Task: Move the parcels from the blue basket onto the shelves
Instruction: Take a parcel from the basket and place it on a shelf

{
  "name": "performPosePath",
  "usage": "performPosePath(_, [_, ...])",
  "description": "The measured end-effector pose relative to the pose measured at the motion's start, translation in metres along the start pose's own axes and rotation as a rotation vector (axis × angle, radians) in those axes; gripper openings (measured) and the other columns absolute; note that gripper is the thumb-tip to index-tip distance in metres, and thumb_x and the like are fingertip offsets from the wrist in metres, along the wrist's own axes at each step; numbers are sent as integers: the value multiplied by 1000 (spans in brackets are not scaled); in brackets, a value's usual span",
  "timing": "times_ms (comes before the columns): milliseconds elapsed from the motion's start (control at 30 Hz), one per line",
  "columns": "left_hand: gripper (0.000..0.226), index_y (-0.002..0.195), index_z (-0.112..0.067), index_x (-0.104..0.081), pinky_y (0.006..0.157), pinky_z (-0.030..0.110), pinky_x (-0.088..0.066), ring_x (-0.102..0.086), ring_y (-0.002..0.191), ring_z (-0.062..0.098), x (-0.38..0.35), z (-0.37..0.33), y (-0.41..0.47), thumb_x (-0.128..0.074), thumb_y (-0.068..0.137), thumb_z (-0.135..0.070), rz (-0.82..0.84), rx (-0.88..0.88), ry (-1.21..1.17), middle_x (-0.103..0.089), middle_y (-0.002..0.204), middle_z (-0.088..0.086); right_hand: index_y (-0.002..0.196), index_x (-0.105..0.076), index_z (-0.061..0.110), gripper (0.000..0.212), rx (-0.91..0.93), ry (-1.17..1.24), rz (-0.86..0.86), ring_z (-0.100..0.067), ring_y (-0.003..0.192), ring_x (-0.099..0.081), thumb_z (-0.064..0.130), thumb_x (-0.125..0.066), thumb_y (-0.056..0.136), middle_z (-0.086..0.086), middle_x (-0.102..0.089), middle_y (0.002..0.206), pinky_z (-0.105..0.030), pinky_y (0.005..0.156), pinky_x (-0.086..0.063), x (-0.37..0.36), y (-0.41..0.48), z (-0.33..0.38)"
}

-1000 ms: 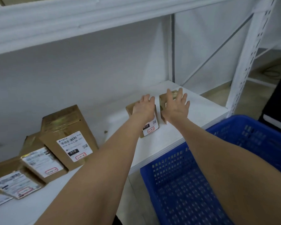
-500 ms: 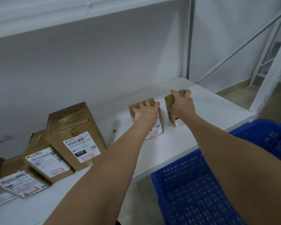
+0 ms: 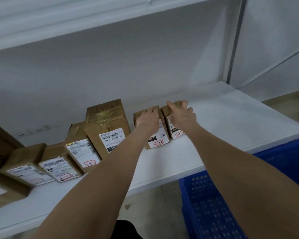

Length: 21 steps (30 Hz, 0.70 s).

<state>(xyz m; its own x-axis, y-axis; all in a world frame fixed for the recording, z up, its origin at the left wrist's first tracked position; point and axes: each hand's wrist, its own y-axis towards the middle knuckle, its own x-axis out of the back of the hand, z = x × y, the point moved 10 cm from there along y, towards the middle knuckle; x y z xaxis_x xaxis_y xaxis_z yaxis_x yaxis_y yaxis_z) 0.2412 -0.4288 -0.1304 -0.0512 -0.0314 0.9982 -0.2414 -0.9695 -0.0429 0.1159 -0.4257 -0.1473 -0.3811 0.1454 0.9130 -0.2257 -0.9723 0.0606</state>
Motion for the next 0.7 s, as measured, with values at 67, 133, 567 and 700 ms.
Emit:
performPosePath(67, [71, 148, -11, -22, 98, 44, -45, -34, 134, 31, 0, 3, -6, -57, 87, -5, 5, 2, 28, -29, 149, 8, 148, -18, 45, 63, -4, 12, 0, -37, 119, -39, 29, -51, 97, -13, -15, 148, -42, 98, -37, -5, -6, 5])
performPosePath(133, [70, 148, -13, -22, 97, 43, -43, -33, 134, 31, -1, 8, -13, -57, 88, -6, 7, 11, 72, -28, 147, 11, 148, -17, 45, 65, 2, 4, -15, -37, 118, -40, 29, -53, 96, -14, -15, 148, -41, 97, -38, -10, -12, 10])
performPosePath(567, [91, 153, -27, -3, 87, 37, -45, -36, 129, 29, -5, 26, -28, -61, 86, -9, -50, 81, 138, -31, 145, 10, 149, -18, 39, 82, -13, -8, -62, -35, 110, -53, 2, -58, 88, -15, -9, 151, -36, 83, -47, -13, -19, 26])
performPosePath(700, [93, 153, -26, 0, 96, 39, -41, -32, 134, 29, -8, 26, -29, -64, 86, -16, -67, 74, 165, -24, 151, 11, 151, -6, 38, 88, -28, -65, -56, -41, 139, -23, 11, -63, 88, -14, 8, 158, -45, 108, -31, -19, -16, 24])
